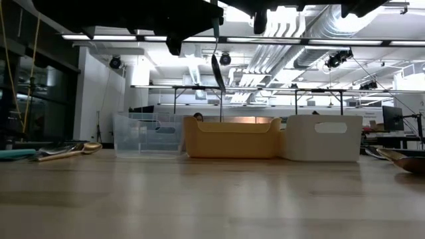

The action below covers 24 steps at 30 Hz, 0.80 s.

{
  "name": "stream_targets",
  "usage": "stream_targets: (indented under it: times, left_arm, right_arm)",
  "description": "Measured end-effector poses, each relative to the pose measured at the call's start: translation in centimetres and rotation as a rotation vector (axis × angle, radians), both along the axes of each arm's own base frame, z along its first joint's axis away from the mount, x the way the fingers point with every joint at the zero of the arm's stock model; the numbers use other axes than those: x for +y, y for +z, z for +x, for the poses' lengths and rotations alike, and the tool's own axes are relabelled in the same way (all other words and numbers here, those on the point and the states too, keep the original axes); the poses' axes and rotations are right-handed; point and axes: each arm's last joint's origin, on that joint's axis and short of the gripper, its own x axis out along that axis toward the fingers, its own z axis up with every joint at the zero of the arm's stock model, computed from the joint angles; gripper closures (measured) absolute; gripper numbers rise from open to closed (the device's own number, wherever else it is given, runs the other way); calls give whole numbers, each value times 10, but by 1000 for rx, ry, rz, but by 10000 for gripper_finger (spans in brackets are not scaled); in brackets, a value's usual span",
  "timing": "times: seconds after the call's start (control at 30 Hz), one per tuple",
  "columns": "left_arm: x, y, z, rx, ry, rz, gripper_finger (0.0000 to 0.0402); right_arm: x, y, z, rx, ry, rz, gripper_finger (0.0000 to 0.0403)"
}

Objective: Sort silverware by color (type)
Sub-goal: Put the turquoise blue spoon into the transparent bin

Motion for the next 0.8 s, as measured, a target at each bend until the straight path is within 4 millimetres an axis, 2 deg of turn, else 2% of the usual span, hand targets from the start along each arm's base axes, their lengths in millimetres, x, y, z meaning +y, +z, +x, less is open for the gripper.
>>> stream_targets:
  times: [0.2,0.33,0.57,0.67,0.8]
  left_arm:
    - [1,-3,-1,45,18,25,354]
    - [5,1,-13,134,106,87,354]
    - [16,13,-57,63,202,97,354]
    - [21,10,-78,16,226,83,354]
    - [25,2,-98,-40,233,66,354]
  right_arm:
    - [0,-1,-1,27,0,-14,211]
    - [-3,11,-14,72,-18,-50,169]
    - [-5,34,-54,196,-94,-88,157]
    - [1,31,-71,213,-125,-86,156]
    - [9,13,-92,235,-193,-70,156]
